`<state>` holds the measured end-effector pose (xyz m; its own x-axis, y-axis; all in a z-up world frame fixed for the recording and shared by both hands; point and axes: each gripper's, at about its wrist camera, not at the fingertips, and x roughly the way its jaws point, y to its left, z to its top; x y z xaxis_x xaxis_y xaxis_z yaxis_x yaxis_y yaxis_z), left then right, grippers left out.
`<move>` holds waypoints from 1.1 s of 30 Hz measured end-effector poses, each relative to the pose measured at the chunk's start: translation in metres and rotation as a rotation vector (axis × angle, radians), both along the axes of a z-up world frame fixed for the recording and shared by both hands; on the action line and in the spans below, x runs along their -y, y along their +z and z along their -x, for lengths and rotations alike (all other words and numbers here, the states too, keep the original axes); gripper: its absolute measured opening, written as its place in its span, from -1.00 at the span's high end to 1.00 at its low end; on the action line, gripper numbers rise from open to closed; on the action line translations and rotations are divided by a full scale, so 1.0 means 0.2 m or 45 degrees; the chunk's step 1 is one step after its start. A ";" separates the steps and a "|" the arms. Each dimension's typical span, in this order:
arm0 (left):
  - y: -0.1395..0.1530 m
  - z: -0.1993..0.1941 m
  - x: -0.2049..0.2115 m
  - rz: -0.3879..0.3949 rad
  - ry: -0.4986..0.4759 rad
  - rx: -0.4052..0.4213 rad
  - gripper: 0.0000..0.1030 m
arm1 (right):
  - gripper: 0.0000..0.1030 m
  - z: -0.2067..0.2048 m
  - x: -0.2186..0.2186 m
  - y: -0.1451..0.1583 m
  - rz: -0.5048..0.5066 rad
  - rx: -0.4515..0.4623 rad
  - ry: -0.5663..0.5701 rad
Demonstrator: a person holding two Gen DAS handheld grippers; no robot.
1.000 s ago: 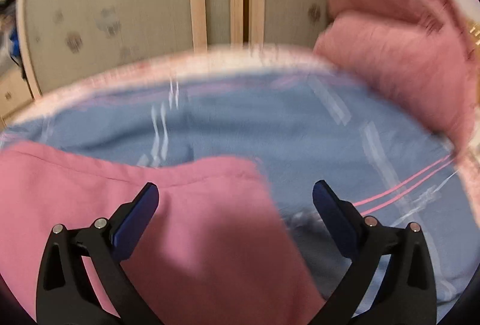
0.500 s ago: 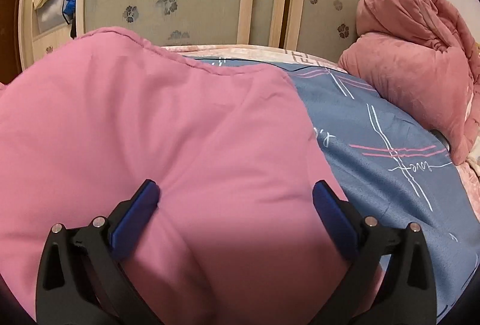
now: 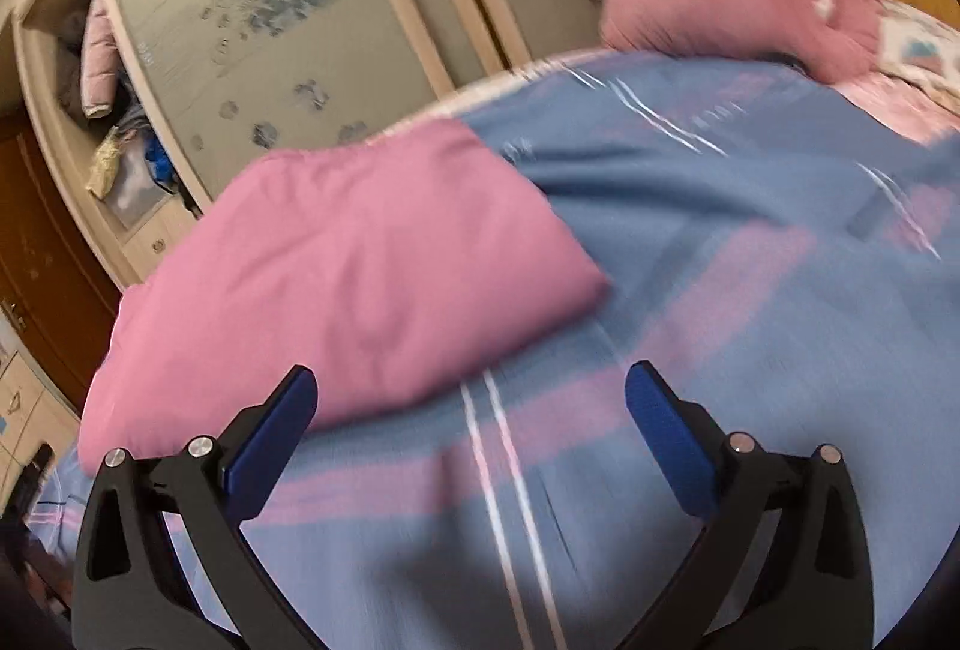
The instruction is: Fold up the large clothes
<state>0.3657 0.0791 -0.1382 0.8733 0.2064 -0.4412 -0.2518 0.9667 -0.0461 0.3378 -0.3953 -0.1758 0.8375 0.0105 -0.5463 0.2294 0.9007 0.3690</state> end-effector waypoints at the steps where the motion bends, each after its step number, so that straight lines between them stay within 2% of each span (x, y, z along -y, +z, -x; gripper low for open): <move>1: 0.00 0.05 0.03 -0.021 -0.018 -0.018 -0.96 | -0.97 0.07 -0.03 0.01 0.054 -0.026 -0.001; 3: 0.04 0.19 0.10 -0.105 -0.006 -0.001 -0.96 | -0.97 0.19 -0.15 0.05 0.200 -0.061 0.027; 7: 0.12 0.51 0.25 -0.261 -0.067 0.087 -0.96 | -0.97 0.41 -0.31 0.13 0.343 -0.056 0.101; 10: 0.14 0.72 0.30 -0.244 -0.153 0.104 -0.96 | -0.97 0.58 -0.37 0.16 0.302 -0.056 0.095; 14: 0.12 0.88 0.34 -0.154 -0.154 0.088 -0.96 | -0.97 0.77 -0.45 0.21 0.317 0.010 0.070; 16: 0.12 0.90 0.34 -0.120 -0.113 0.087 -0.96 | -0.97 0.81 -0.51 0.24 0.362 0.049 0.081; 20: 0.13 0.93 0.38 -0.085 -0.170 0.035 -0.96 | -0.97 0.87 -0.66 0.30 0.449 0.109 0.140; 24: 0.12 0.94 0.44 -0.143 -0.166 0.017 -0.96 | -0.97 0.91 -0.75 0.32 0.533 0.177 0.180; 28: 0.10 0.89 0.50 -0.178 -0.182 -0.005 -0.96 | -0.97 0.89 -0.78 0.32 0.545 0.183 0.192; 33: 0.12 0.88 0.52 -0.145 -0.202 -0.005 -0.96 | -0.97 0.86 -0.76 0.32 0.515 0.163 0.200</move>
<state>0.1902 -0.0245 -0.1148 0.8971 0.1149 -0.4267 -0.0957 0.9932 0.0663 0.1662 -0.2425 -0.1112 0.9040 -0.0500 -0.4245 0.0538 0.9985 -0.0030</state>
